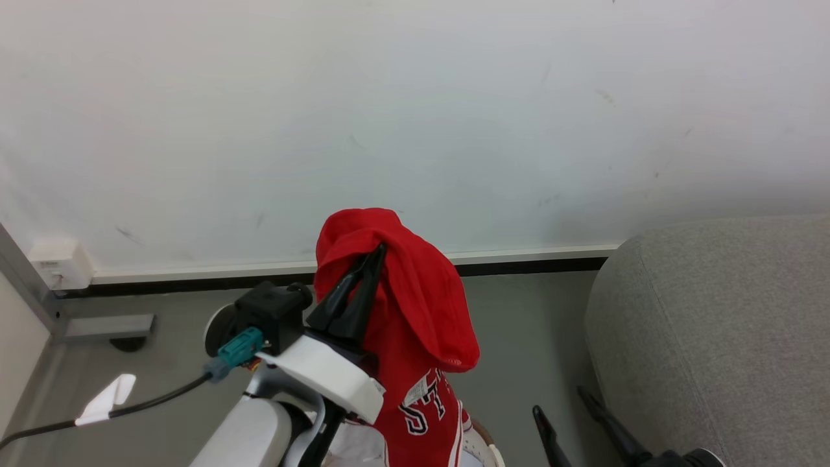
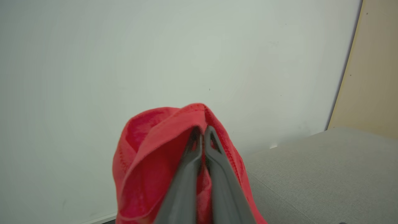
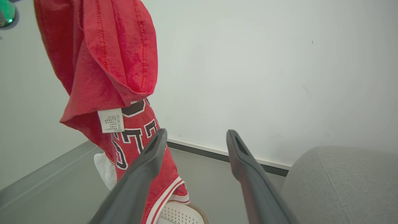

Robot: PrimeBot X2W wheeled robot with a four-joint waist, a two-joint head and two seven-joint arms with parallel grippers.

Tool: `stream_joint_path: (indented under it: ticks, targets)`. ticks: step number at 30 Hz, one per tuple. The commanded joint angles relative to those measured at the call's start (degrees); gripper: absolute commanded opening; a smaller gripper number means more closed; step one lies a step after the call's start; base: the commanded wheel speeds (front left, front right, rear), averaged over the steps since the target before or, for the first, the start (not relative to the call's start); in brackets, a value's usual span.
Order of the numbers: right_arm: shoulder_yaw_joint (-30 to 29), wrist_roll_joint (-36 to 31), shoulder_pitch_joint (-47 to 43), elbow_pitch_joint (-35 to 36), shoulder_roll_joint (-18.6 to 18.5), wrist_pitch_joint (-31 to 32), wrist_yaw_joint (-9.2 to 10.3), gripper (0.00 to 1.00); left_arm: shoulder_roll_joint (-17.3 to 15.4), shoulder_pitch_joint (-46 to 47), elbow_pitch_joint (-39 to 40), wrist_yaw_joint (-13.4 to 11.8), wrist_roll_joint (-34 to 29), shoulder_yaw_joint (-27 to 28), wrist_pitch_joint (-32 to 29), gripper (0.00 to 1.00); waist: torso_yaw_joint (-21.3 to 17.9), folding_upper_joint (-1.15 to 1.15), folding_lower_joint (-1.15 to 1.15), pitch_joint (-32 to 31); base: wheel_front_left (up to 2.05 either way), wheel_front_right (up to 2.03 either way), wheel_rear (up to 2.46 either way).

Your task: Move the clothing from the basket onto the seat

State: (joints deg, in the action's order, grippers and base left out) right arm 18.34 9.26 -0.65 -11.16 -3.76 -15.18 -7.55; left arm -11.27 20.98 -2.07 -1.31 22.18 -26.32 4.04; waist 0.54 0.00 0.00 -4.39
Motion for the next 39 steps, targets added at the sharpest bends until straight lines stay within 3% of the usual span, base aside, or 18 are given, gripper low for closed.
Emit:
stream_joint_path:
  ticks: [1,7,14,26,32,35,39]
  targets:
    - [2.26,1.17,1.94,-1.11,-0.38,0.05,0.12,1.00,0.09,0.64,0.27,0.00,-0.51,-0.11,-0.24,0.00,0.23,0.00,0.00,0.01,0.00,0.00,0.00]
    - [12.05,5.16,8.20,-5.05,-1.06,0.05,0.12,1.00,0.22,1.17,0.50,0.29,-0.50,-1.06,-0.71,0.00,1.41,0.00,0.00,-0.03,0.00,0.00,0.00]
    - [19.36,10.79,15.54,-9.50,-0.62,0.04,0.12,1.00,0.66,1.16,1.17,0.44,-0.77,-2.63,-1.34,0.00,2.65,0.00,0.00,-0.01,0.00,0.00,0.00]
    - [25.06,12.15,30.11,-25.05,0.80,0.05,0.12,1.00,3.27,2.42,1.85,2.12,-0.46,-7.28,-2.84,0.00,4.95,0.00,0.00,-0.46,0.00,0.00,0.00]
    - [29.02,17.49,33.08,-26.12,0.80,0.05,0.12,1.00,4.24,2.69,1.27,2.52,-0.07,-8.95,-3.33,0.00,5.50,0.00,0.00,-0.76,0.00,0.00,0.00]
    - [30.01,19.93,33.81,-26.38,0.83,0.05,0.12,0.00,4.39,2.82,0.96,2.58,0.05,-9.34,-3.31,0.00,5.67,0.00,0.00,-0.91,0.00,0.00,0.00]
    - [30.69,21.55,34.03,-26.42,0.83,0.05,0.12,0.00,4.14,2.89,0.69,2.35,0.13,-9.16,-3.10,0.00,5.68,0.00,0.00,-1.03,0.00,0.00,0.00]
